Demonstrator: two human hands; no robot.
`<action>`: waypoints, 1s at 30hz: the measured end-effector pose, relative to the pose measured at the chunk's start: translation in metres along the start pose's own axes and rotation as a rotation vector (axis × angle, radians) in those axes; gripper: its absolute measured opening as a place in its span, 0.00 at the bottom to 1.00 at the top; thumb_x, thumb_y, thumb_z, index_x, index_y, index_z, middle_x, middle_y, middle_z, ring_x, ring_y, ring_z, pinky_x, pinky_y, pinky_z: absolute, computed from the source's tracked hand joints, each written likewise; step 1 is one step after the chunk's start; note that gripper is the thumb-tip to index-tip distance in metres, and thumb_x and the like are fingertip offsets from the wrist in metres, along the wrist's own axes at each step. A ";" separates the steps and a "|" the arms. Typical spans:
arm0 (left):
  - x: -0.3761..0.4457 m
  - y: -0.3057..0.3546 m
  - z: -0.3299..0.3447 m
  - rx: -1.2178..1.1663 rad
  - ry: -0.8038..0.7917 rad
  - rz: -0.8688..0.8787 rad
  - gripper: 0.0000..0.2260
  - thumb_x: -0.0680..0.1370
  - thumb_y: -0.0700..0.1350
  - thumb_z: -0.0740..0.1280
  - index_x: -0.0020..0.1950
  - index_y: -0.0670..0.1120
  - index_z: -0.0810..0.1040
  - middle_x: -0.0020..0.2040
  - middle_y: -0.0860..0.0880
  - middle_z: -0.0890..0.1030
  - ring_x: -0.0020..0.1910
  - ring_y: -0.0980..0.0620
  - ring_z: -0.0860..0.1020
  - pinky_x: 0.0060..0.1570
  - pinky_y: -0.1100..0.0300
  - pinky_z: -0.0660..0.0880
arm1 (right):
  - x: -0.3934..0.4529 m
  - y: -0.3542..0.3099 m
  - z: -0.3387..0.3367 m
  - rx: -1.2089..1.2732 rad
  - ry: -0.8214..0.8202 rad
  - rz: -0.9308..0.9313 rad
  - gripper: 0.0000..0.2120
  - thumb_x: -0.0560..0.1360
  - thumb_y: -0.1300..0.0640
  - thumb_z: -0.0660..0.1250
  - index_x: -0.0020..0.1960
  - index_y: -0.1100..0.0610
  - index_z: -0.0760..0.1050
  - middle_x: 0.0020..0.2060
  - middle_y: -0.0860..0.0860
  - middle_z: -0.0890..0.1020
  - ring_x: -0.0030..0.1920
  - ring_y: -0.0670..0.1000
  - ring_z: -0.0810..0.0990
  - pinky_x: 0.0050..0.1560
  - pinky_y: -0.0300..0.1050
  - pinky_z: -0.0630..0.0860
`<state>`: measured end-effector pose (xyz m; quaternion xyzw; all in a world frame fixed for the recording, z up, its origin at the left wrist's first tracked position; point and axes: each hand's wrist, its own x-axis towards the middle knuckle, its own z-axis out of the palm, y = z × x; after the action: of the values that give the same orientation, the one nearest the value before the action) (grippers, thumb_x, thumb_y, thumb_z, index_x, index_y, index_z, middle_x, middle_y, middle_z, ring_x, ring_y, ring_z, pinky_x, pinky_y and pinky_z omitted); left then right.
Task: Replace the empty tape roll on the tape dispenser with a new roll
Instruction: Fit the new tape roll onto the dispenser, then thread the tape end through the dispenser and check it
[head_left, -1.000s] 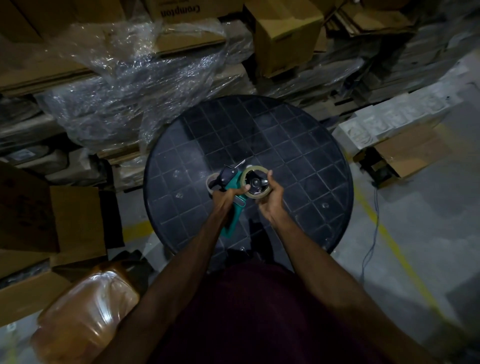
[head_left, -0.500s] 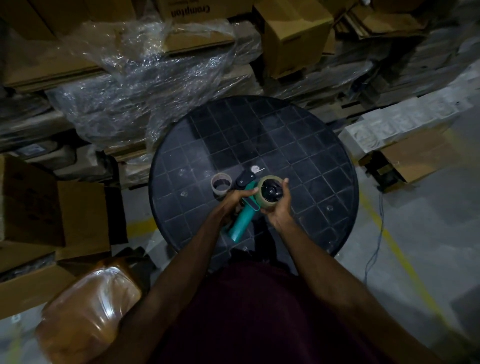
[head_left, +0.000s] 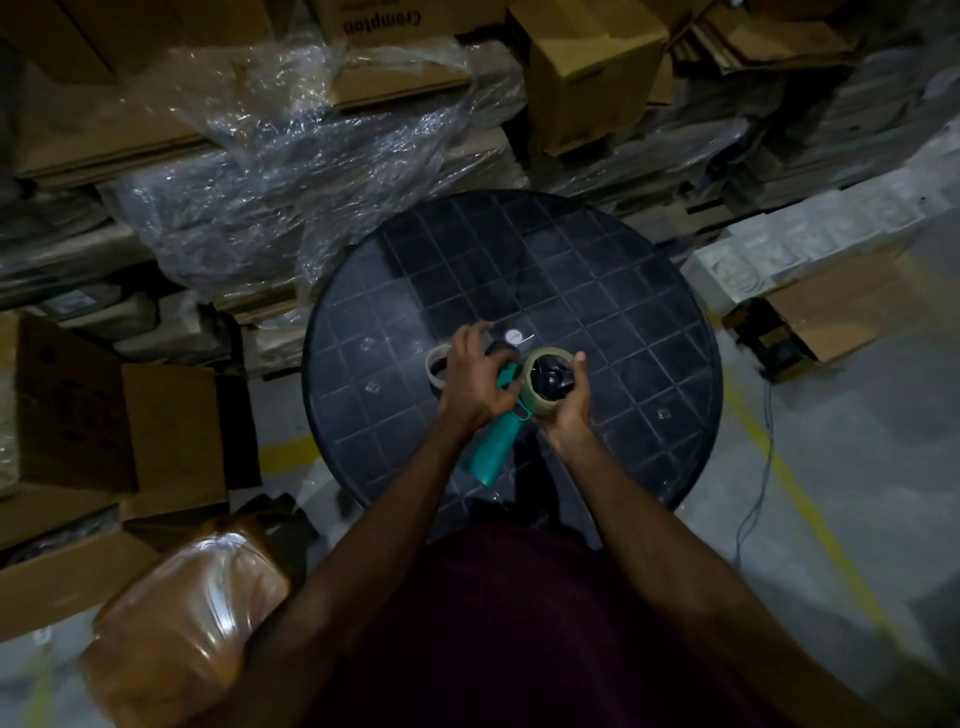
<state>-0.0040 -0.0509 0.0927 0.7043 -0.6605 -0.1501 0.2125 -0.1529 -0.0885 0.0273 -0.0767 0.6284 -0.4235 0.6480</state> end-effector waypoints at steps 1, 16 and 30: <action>0.001 0.002 0.000 0.067 -0.054 0.003 0.18 0.70 0.56 0.71 0.58 0.52 0.84 0.74 0.41 0.67 0.75 0.39 0.60 0.71 0.41 0.61 | 0.002 0.001 0.000 -0.016 -0.004 0.010 0.50 0.49 0.23 0.74 0.59 0.57 0.82 0.52 0.58 0.87 0.51 0.60 0.86 0.52 0.66 0.81; -0.005 -0.017 0.024 0.047 -0.446 -0.137 0.18 0.67 0.52 0.60 0.44 0.44 0.86 0.45 0.42 0.85 0.46 0.41 0.82 0.46 0.52 0.80 | -0.012 0.008 -0.015 -0.297 -0.121 0.171 0.33 0.71 0.30 0.65 0.57 0.58 0.82 0.52 0.61 0.86 0.51 0.60 0.85 0.58 0.60 0.80; -0.043 -0.042 0.045 -0.014 -0.518 -0.488 0.18 0.76 0.57 0.68 0.54 0.43 0.82 0.56 0.42 0.84 0.56 0.41 0.82 0.52 0.50 0.77 | -0.027 0.045 -0.031 -1.086 -0.363 -0.224 0.29 0.56 0.35 0.80 0.52 0.39 0.72 0.58 0.49 0.60 0.63 0.53 0.69 0.66 0.52 0.75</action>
<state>0.0071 -0.0113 0.0298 0.7783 -0.5037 -0.3748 0.0007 -0.1555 -0.0294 0.0135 -0.5353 0.6226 -0.0865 0.5642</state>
